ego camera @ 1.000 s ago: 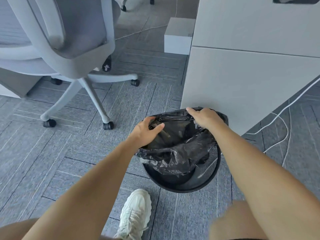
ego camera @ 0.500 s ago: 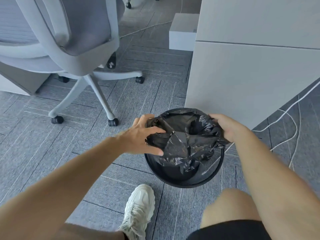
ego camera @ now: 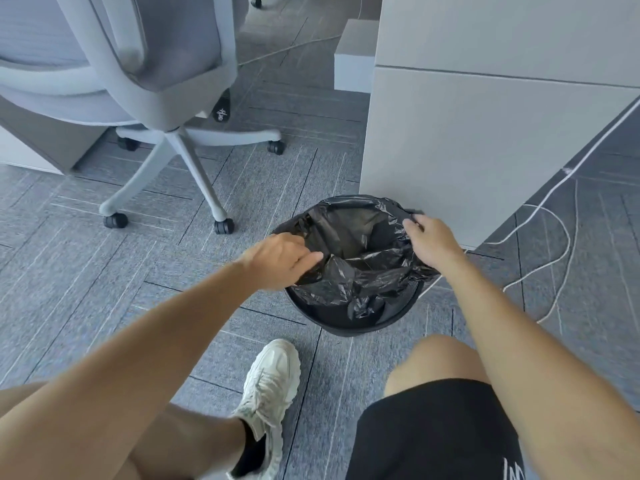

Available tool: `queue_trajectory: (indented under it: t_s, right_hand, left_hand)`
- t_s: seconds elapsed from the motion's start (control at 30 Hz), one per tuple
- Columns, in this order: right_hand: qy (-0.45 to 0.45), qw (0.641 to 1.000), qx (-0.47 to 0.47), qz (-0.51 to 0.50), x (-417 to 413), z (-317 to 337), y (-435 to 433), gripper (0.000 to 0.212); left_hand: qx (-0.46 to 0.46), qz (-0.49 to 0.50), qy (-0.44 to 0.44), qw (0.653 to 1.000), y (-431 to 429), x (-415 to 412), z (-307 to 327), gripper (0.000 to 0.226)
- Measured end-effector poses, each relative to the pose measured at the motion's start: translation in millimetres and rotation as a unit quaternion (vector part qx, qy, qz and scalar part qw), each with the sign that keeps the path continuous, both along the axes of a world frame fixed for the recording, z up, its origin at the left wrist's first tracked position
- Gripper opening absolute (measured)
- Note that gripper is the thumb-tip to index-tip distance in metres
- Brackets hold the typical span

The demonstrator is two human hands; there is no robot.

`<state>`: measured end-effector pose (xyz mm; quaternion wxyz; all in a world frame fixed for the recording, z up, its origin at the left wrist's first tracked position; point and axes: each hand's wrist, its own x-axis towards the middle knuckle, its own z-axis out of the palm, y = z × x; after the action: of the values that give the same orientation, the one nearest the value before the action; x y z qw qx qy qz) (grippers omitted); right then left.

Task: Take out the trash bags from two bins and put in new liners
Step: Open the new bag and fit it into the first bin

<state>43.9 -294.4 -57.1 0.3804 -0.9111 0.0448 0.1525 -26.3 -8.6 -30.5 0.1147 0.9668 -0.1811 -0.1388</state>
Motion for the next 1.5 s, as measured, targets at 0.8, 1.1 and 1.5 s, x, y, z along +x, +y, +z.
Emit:
queue_trajectory:
  t_s: [0.8, 1.1, 1.5]
  right_hand:
    - [-0.194, 0.946, -0.033, 0.257, -87.7, -10.0, -41.1, 0.024]
    - [-0.325, 0.887, -0.149, 0.291, -94.0, -22.8, -50.5, 0.036]
    - [-0.319, 0.854, -0.206, 0.355, -96.4, -27.8, -51.9, 0.019]
  left_hand:
    - [0.121, -0.201, 0.007, 0.972, -0.1, -38.5, 9.7, 0.016]
    - [0.178, -0.211, 0.019, 0.961, -17.7, -50.0, 19.8, 0.027]
    - [0.216, -0.145, 0.099, 0.961, -35.8, -68.8, 5.0, 0.049]
